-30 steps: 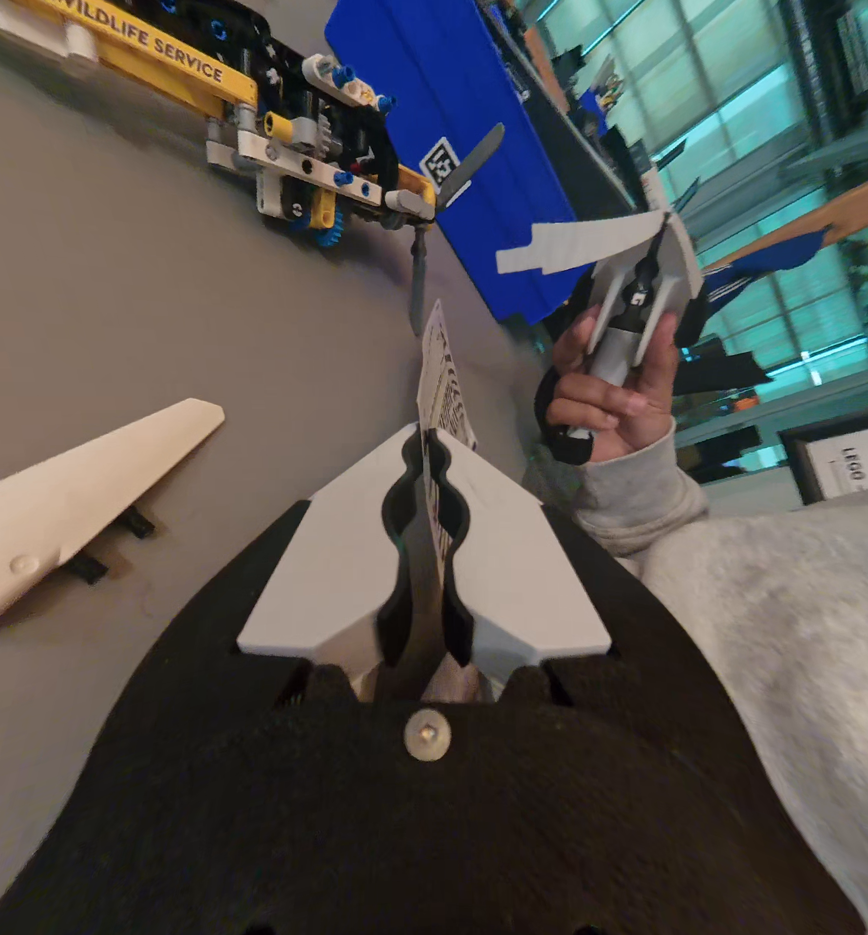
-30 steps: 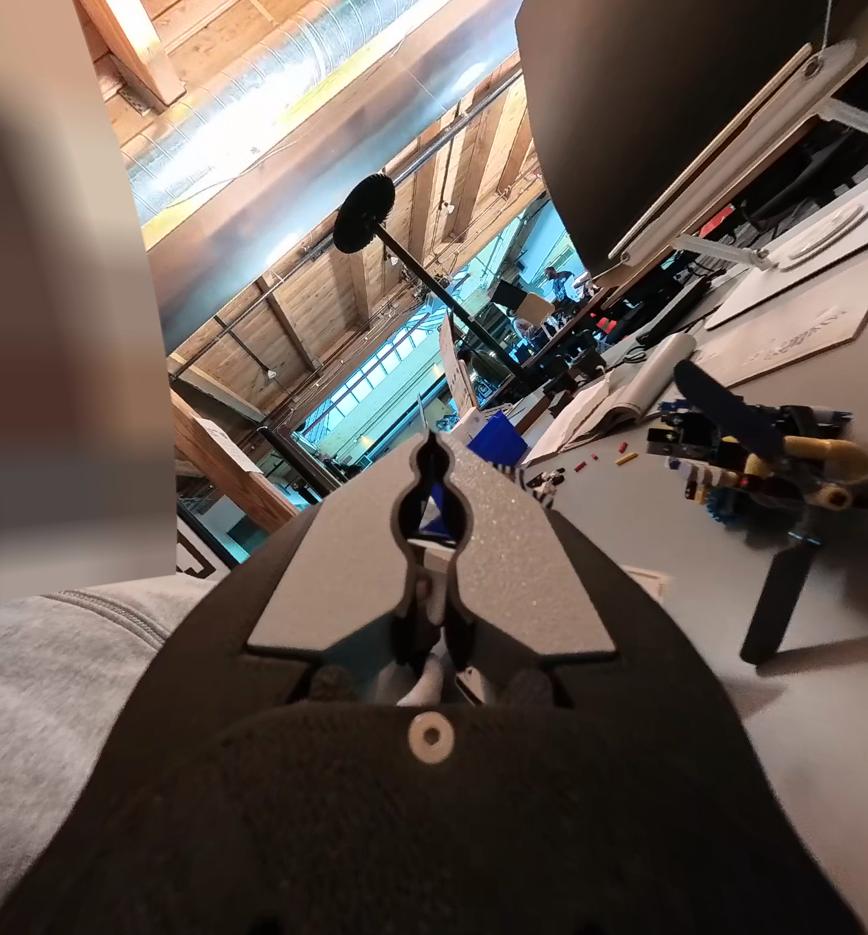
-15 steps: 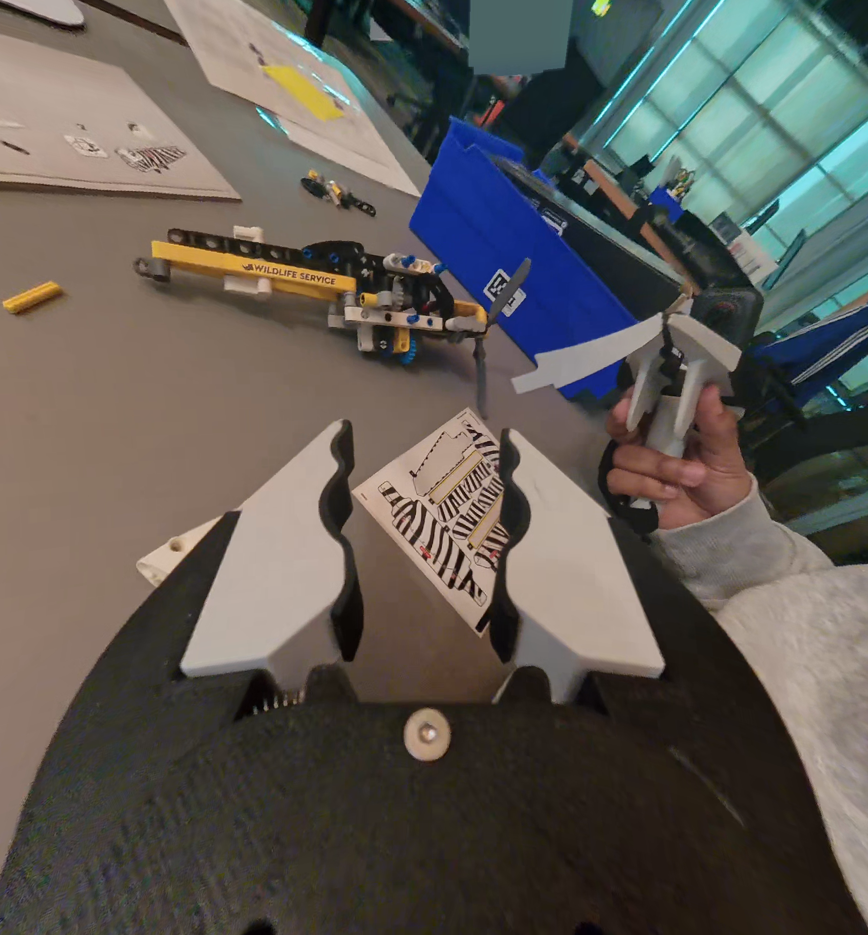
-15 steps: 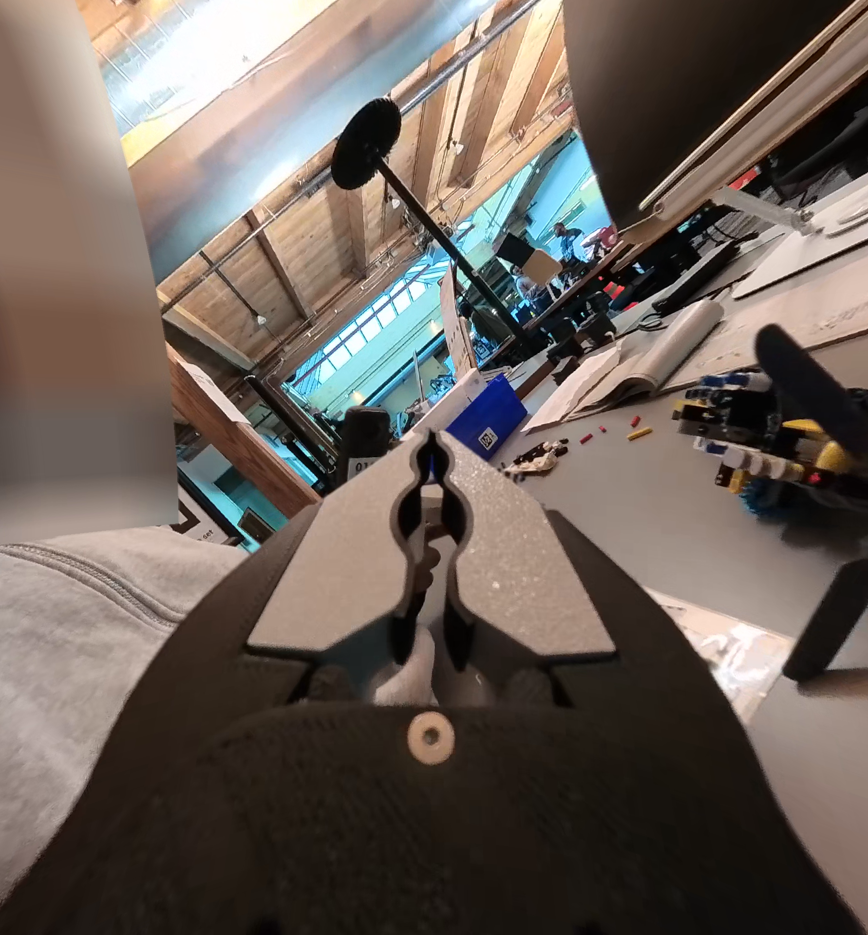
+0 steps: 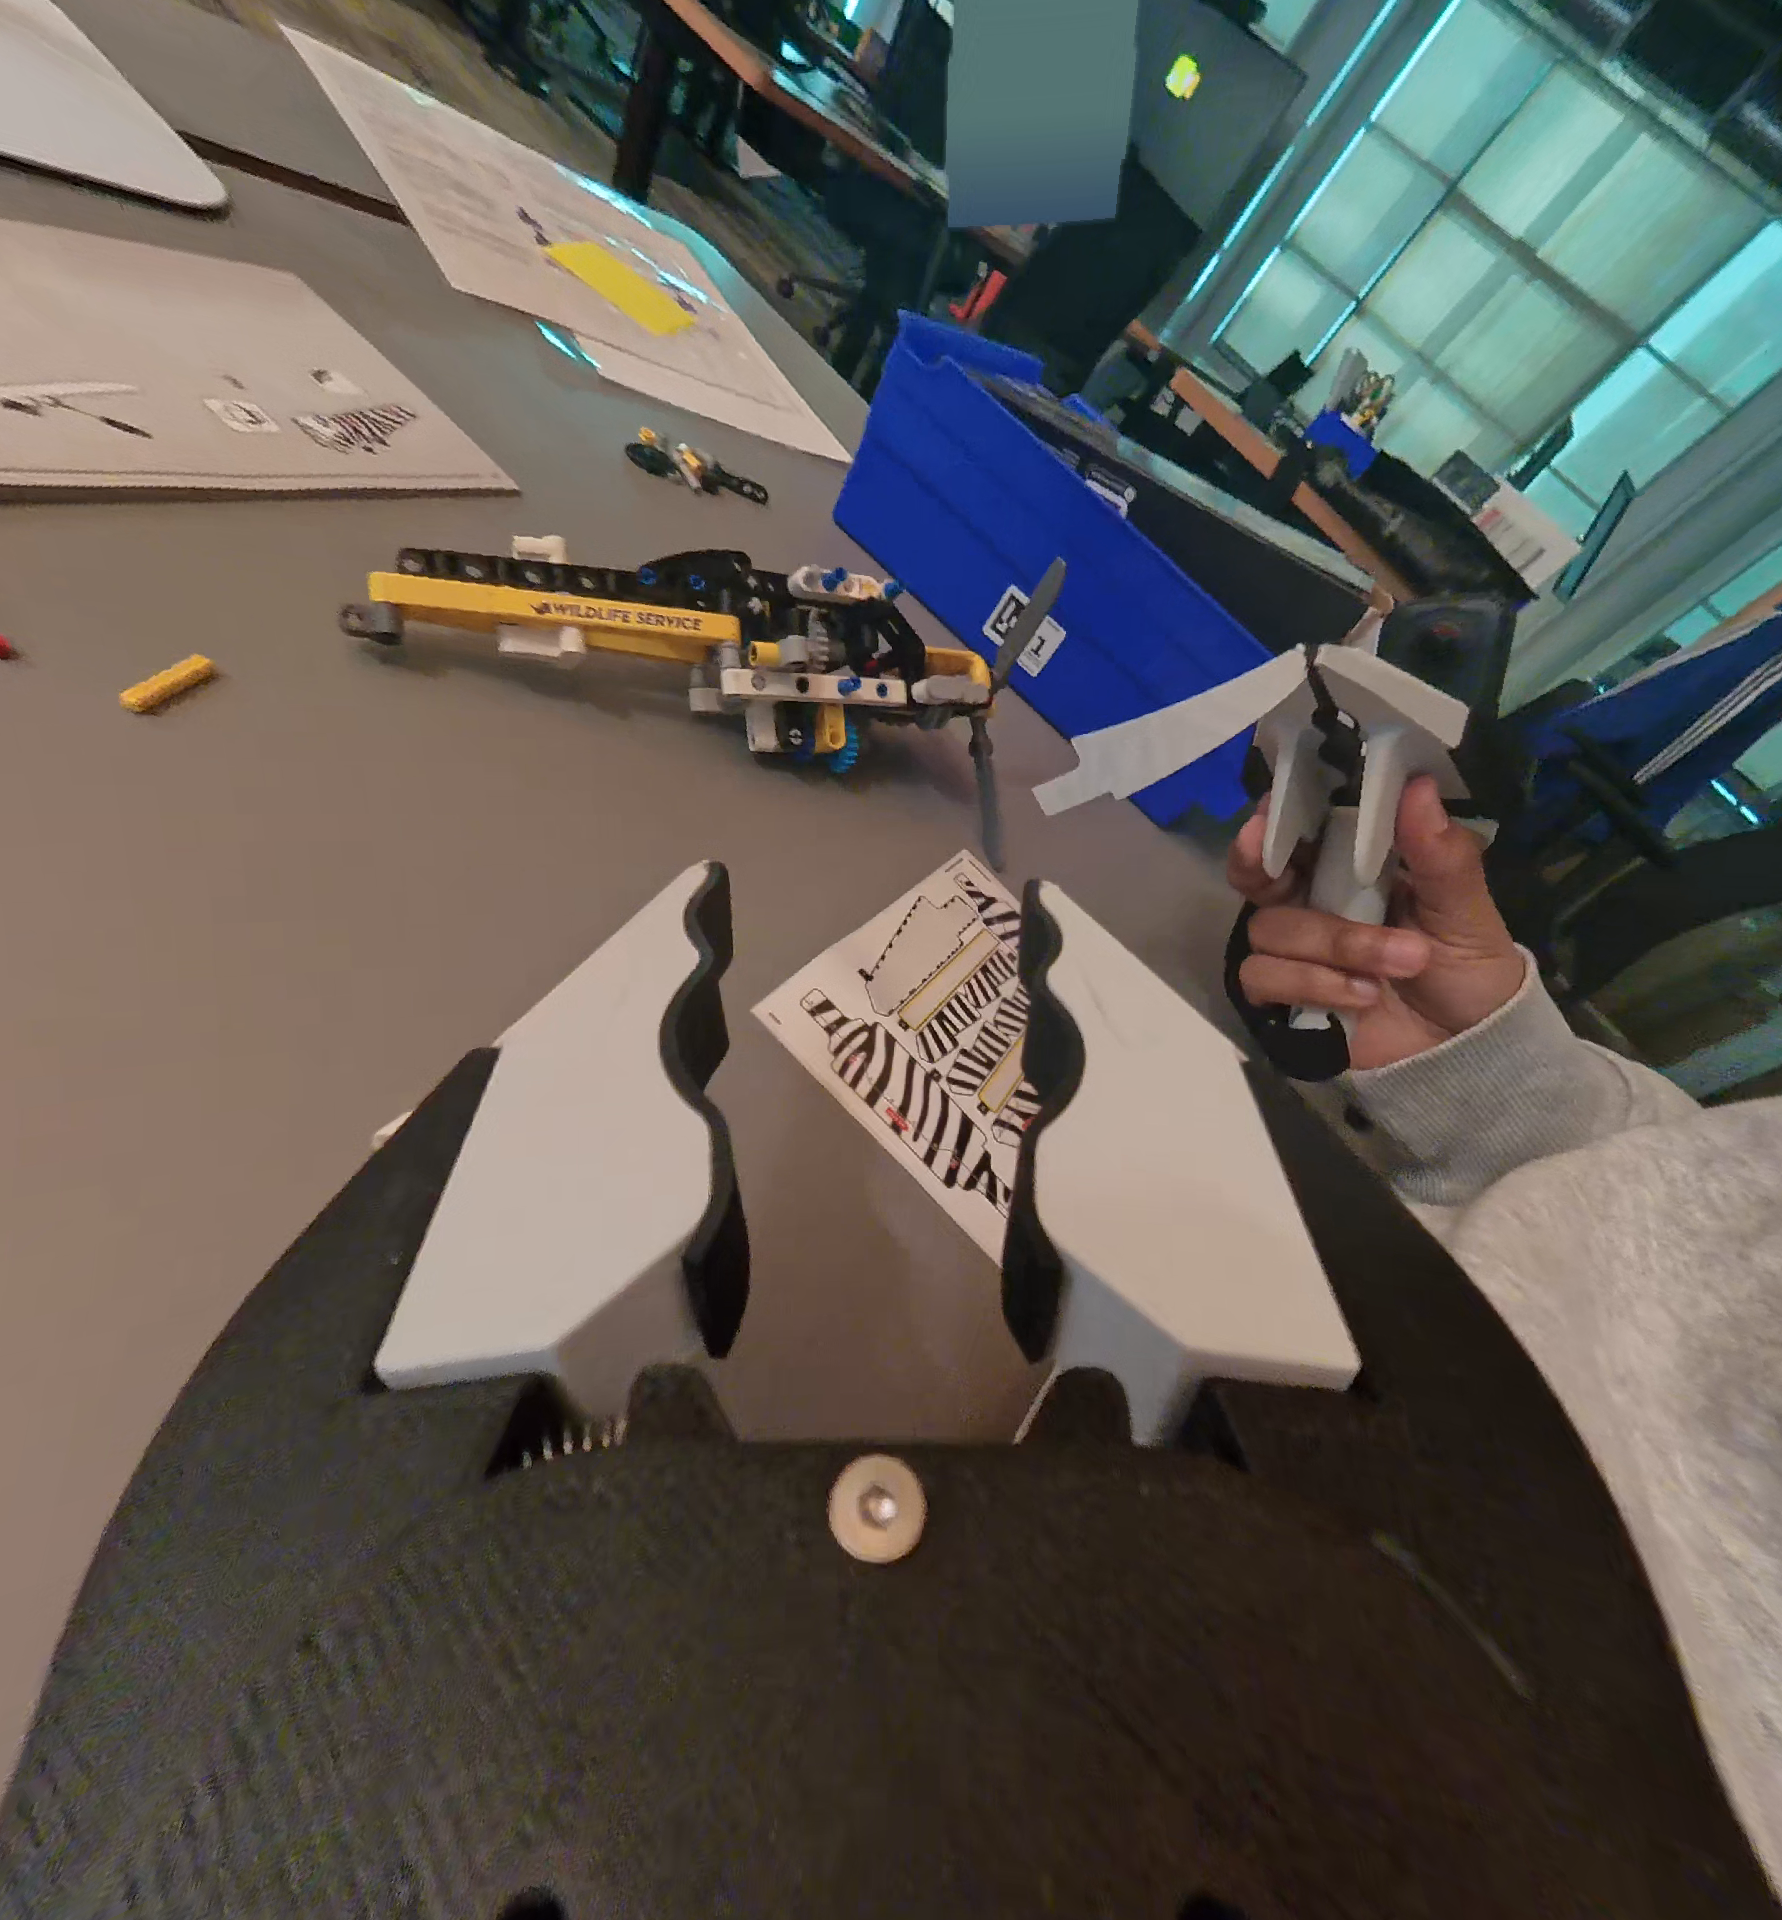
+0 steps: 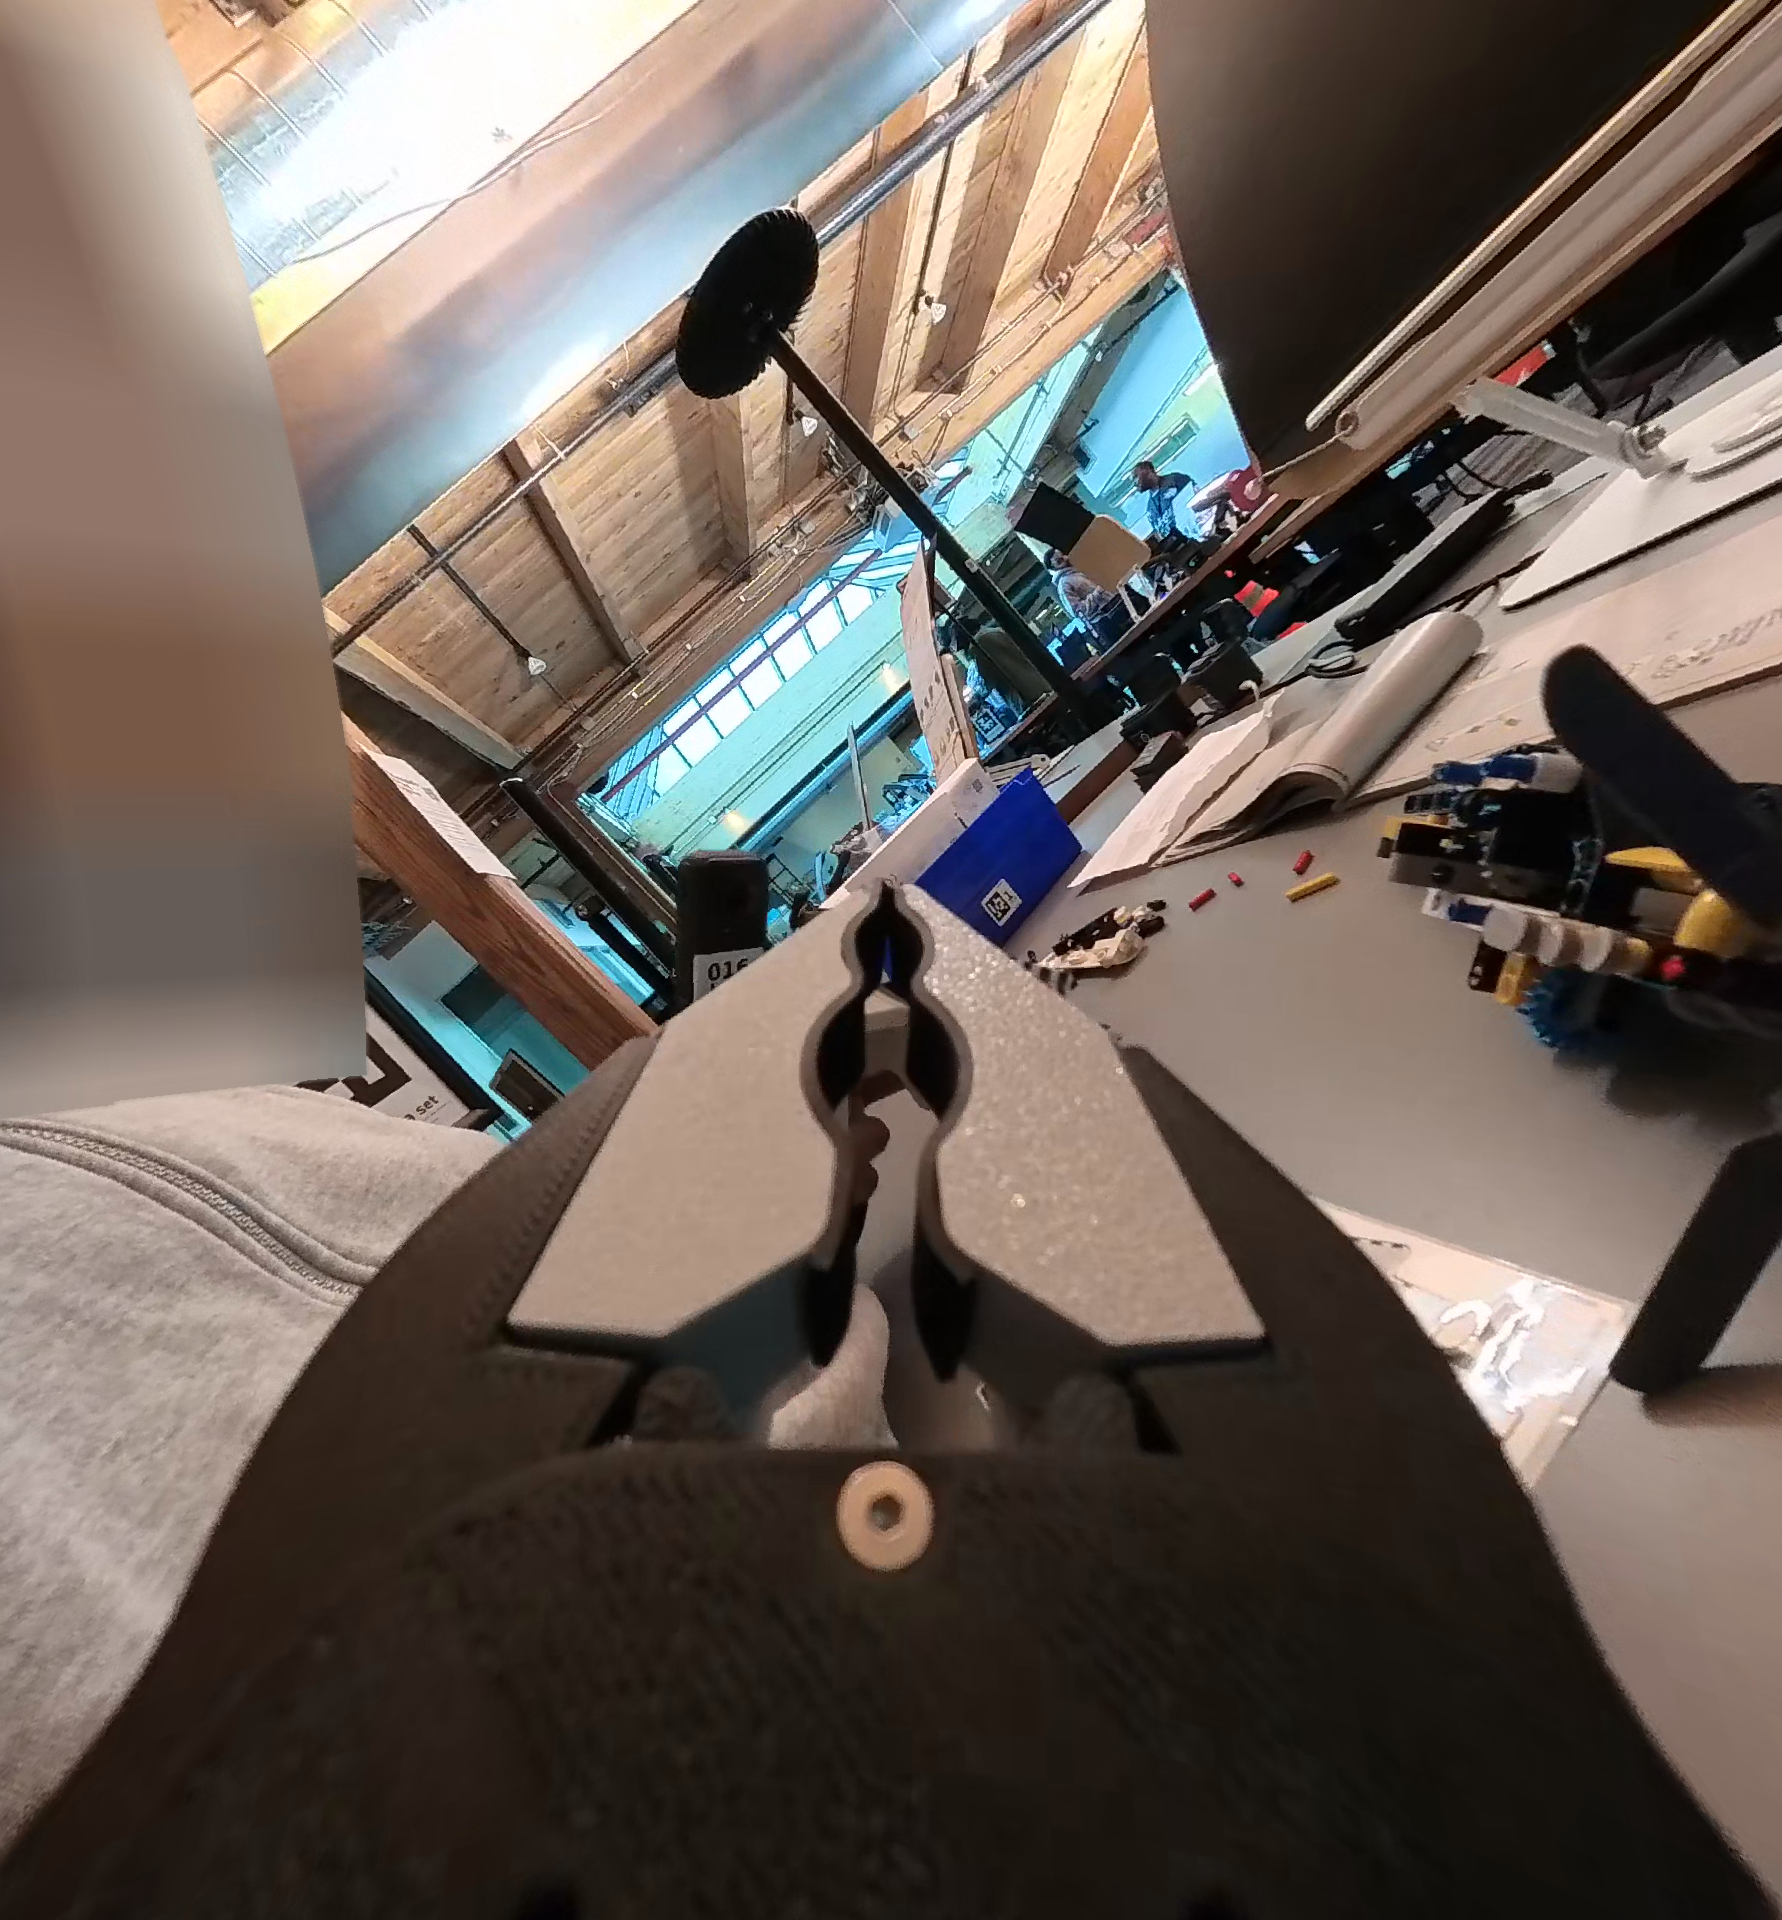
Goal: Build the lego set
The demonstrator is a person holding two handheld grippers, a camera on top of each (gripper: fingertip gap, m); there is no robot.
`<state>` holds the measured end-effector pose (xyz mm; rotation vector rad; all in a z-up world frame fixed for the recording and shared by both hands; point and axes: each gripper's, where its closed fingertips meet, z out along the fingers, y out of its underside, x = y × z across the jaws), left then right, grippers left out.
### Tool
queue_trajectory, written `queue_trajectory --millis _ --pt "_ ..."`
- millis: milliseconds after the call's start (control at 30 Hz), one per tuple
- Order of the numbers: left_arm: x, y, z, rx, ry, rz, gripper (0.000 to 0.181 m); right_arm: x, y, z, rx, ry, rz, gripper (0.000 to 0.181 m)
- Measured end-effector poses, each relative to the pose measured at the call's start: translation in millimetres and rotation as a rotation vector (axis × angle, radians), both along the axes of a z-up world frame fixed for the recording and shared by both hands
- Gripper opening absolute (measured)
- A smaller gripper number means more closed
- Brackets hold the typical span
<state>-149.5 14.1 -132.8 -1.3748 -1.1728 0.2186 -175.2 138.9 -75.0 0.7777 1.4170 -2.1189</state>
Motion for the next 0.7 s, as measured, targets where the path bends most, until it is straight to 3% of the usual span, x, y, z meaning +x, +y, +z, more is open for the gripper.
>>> queue_trajectory --millis 100,267,367,500,700 --pt "0.8 -6.4 1.9 -0.009 0.022 0.024 0.052 0.3 -0.7 -0.8 -0.003 -0.005 0.003 0.000" --pt "3.4 -1.5 -6.4 -0.190 0.059 0.017 0.052 1.1 -2.6 -2.3 -0.003 -0.011 0.007 0.000" --pt "5.7 4.5 -7.8 -0.190 0.059 -0.010 0.052 2.1 -4.2 -2.5 -0.011 -0.017 0.013 0.000" --pt "12.7 5.3 -6.0 -0.100 0.015 -0.040 0.045 7.1 -9.8 -3.3 0.006 0.001 0.030 0.000" --pt "44.6 -7.9 -1.0 0.191 -0.091 -0.062 0.029 25.6 -26.7 -2.8 0.039 0.075 0.091 0.000"
